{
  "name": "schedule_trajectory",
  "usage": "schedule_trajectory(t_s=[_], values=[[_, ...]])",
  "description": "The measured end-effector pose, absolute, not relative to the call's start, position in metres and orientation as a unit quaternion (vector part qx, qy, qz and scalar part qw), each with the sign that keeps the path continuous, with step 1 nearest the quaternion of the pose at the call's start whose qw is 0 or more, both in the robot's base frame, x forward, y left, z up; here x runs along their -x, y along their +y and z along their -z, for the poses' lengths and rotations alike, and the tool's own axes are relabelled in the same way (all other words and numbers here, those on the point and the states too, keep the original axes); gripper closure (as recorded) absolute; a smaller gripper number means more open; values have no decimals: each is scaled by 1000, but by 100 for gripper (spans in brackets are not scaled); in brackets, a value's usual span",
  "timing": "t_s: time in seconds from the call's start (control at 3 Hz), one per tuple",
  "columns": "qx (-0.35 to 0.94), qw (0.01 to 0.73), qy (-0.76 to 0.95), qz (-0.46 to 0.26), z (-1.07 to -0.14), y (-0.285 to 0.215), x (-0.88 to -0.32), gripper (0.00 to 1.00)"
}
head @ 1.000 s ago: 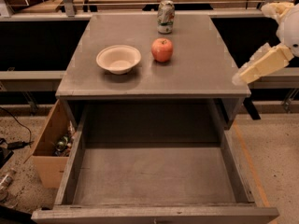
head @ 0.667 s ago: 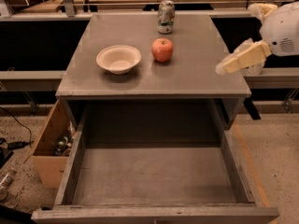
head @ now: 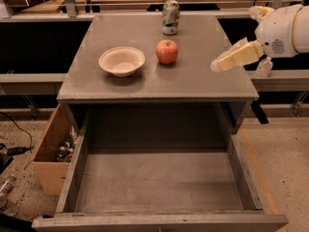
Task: Place apple into top drawer
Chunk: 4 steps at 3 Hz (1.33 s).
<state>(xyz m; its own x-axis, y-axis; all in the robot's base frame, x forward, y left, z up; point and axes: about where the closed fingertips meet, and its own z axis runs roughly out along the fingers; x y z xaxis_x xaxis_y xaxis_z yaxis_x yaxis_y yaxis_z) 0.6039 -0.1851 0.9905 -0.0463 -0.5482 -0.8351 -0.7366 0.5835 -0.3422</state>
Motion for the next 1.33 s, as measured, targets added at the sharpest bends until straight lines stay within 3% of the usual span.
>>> schedule_trajectory(t_s=[0.33,1.33], values=[[445,529,717,-91,-990,-180,-606,0],[435,547,685,-206,-925,-95,-708,0]])
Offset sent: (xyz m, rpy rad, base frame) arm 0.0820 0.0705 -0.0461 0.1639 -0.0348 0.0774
